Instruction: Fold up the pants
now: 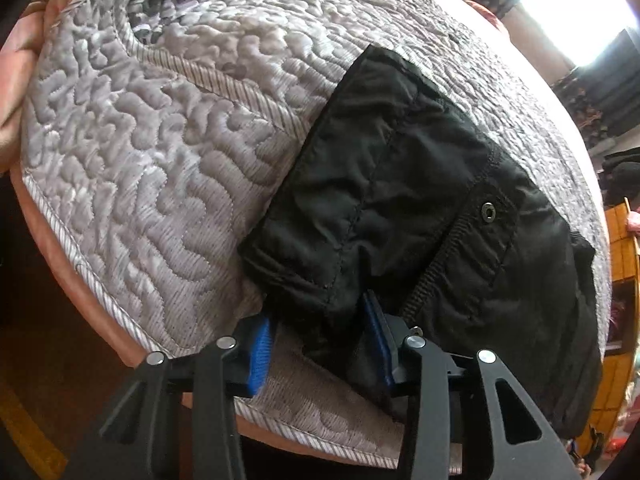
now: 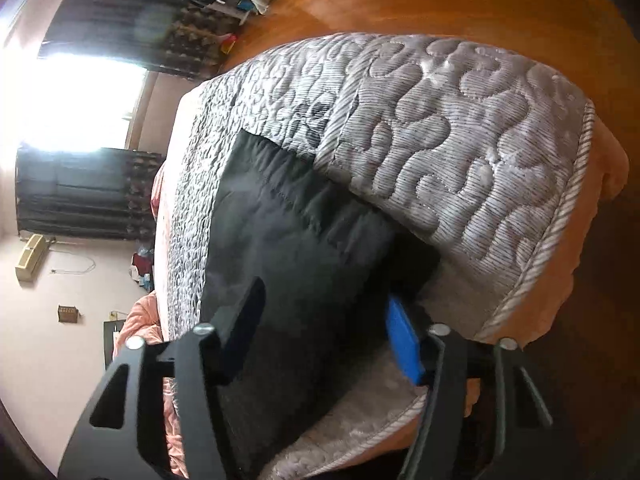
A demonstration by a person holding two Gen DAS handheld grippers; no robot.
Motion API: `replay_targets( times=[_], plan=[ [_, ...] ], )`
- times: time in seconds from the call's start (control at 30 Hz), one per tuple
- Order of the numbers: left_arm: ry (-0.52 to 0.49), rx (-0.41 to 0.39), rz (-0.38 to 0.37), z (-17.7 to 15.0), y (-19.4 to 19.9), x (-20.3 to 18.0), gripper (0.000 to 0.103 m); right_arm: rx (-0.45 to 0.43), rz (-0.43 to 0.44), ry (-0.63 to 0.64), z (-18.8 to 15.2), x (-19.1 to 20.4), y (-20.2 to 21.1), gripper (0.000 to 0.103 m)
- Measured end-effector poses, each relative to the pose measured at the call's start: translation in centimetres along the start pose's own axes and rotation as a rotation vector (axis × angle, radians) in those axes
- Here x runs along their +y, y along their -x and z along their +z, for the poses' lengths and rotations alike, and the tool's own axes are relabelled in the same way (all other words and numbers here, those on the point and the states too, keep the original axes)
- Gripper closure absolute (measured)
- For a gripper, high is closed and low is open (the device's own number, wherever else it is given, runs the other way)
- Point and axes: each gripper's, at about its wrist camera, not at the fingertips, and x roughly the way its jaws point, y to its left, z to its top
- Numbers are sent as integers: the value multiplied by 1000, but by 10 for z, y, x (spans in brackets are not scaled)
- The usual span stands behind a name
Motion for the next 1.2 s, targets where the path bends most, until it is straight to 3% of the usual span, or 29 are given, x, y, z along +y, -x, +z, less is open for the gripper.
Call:
replay_targets(
  times=[0.07,0.23,0.3,0.63,0.8,0.87,0.93,0.97,1.0,1.2],
  plan=[
    [10,1,17,2,-3,-4,60,10,0,4,1,2,-6,91],
    [25,-13,63,9,-4,-11,63,-41,30,67,-10,14,6,96],
    [17,-14,74,11,-8,-14,63,-29,-21,84,-12,5,-1,96],
    [15,-9,65,13,-9,-11,64,-17,-32,80,-11,-1,-9,96],
    [9,-9,58,11,-6,-10,63,-4,-45,112,-13,-1,-13,87],
    [-7,-21,47,9,4,-10,62,-5,-16,142,-17,5,-8,57],
    [-25,-60,19,3,20,-10,43,-26,26,143,-21,9,4,40],
    [-30,-83,16,1,27,-11,32,-40,31,144,-22,9,10,40],
    [-41,-121,9,-3,37,-13,29,-51,31,142,-23,7,15,40],
    [-119,-207,-35,-19,53,-34,26,-40,89,34,-21,-17,17,42]
  ],
)
